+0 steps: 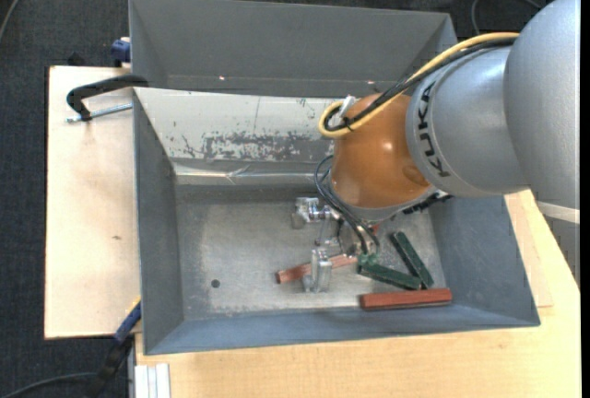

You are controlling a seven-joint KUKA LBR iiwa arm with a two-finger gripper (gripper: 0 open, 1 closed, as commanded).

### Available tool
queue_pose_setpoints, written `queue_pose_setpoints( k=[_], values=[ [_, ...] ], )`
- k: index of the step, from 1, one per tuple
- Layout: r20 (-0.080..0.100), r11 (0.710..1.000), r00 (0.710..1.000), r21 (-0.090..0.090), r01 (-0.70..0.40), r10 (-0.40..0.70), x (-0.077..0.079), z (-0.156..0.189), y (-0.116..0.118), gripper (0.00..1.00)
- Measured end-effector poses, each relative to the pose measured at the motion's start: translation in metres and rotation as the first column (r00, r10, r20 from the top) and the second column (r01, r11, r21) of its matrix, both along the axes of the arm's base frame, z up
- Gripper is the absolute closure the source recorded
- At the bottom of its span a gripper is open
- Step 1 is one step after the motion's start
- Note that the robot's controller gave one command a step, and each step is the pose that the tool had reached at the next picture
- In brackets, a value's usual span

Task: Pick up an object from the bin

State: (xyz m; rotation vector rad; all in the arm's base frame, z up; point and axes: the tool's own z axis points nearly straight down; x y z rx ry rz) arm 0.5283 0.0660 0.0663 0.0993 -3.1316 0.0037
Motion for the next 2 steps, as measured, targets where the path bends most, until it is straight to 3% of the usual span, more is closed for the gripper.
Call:
queue_pose_setpoints(
  k=[1,2],
  values=[
    [0.007,0.999,0.999,0.002,-0.032,0.032,-0.027,0.036,-0.012,0.0],
    [0.014,0.995,0.994,0.0,-0.105,0.105,-0.017,0.034,-0.097,0.0]
  ],
)
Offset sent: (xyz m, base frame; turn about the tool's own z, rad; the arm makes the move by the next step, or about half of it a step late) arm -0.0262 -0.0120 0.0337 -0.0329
